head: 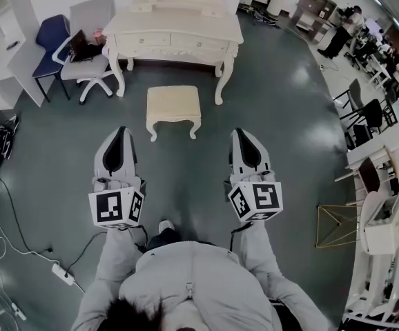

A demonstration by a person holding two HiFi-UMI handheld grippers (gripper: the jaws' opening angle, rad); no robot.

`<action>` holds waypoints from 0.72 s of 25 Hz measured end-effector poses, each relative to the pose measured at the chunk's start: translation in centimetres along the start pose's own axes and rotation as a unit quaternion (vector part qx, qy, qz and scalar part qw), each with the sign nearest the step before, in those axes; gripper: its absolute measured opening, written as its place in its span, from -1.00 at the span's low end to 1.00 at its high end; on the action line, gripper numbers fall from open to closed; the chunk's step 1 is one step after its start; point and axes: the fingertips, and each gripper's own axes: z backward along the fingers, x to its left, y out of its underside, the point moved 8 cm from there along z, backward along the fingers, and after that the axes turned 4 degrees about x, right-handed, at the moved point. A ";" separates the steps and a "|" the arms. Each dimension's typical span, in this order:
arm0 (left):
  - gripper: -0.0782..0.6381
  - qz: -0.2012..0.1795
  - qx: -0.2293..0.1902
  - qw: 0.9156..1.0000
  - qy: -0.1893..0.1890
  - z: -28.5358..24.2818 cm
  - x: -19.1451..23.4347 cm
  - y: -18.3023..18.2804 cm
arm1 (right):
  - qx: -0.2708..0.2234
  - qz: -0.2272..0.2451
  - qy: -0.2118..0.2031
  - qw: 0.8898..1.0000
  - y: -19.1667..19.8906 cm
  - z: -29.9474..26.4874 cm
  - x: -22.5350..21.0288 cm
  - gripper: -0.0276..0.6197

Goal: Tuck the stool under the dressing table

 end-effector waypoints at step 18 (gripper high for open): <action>-0.76 0.002 -0.004 0.999 0.033 -4.3 5.4 0.7 | -0.011 0.000 0.019 1.000 0.6 -5.0 2.9 -0.91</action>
